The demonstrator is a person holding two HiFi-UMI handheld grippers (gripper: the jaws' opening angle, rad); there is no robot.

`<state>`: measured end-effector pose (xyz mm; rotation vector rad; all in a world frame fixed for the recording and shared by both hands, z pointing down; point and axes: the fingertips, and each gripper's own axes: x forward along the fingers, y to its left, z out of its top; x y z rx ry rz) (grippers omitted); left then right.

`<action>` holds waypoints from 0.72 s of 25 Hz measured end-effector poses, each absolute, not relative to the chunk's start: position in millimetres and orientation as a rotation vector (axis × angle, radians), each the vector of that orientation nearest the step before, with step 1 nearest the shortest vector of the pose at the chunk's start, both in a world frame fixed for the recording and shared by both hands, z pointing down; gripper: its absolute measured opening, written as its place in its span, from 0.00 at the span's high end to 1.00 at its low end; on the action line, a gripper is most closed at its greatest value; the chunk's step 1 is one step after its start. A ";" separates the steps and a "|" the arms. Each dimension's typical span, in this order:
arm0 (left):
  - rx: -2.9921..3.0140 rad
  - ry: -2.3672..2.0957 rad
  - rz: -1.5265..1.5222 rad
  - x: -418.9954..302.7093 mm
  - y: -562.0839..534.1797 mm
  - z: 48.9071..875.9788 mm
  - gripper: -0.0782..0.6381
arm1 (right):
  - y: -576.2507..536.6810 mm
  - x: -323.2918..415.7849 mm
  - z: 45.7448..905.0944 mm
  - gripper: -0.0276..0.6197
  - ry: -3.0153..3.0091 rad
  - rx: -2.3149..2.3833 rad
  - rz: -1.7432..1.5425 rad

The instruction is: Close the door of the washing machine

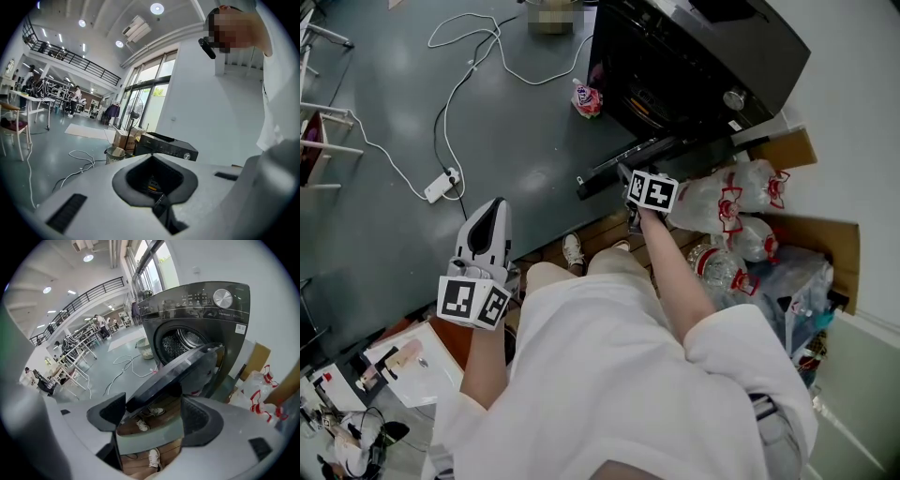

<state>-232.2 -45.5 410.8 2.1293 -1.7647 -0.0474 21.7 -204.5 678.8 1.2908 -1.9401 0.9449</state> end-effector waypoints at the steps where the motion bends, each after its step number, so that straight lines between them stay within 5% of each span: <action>1: 2.122 -1.768 -0.047 -234.2 -46.1 412.4 0.89 | -208.3 18.3 678.8 0.44 -1.942 1.294 0.947; 18: 1.956 -1.837 -0.023 -276.0 -37.5 439.8 0.89 | -295.3 -42.3 683.2 0.44 -1.993 1.236 0.815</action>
